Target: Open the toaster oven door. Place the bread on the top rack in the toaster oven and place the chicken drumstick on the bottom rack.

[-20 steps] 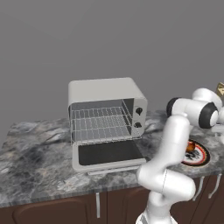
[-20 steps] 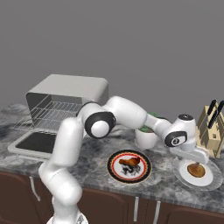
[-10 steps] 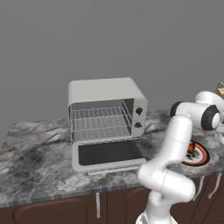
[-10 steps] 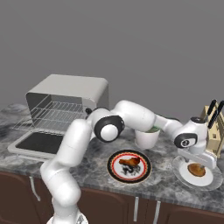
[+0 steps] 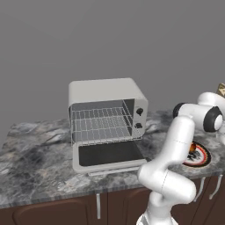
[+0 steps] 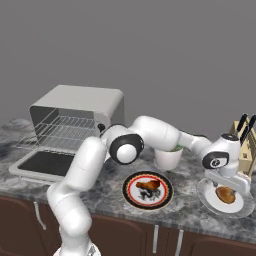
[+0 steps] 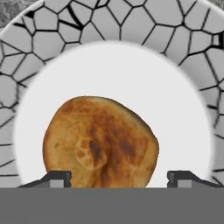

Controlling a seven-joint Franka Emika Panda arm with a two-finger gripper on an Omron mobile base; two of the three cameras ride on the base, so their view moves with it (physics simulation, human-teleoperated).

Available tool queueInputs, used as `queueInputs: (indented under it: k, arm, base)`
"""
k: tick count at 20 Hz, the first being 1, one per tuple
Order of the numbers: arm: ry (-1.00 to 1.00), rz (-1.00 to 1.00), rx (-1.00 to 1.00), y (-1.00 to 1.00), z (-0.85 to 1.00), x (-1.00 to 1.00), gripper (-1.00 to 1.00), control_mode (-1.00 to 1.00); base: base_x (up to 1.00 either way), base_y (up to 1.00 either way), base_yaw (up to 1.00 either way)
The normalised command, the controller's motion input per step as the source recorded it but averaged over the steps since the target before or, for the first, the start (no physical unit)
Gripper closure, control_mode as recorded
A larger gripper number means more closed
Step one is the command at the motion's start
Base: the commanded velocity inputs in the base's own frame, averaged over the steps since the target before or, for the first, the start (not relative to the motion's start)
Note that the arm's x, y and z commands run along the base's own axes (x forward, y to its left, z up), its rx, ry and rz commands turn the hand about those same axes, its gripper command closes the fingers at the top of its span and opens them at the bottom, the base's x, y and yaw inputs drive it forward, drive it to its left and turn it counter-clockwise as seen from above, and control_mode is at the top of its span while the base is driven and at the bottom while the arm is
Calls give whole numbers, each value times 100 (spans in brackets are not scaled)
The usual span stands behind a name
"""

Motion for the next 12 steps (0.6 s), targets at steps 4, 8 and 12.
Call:
queueInputs:
  k: [4, 8, 12]
  arm:
    - [0, 0, 0, 0, -44, -96, -100, -100]
    - [0, 0, 0, 0, -58, -70, -100, -100]
    - [0, 0, 0, 0, -38, -38, 100, -100]
  base:
    - [0, 0, 0]
    - [0, 0, 0]
    - [0, 0, 0]
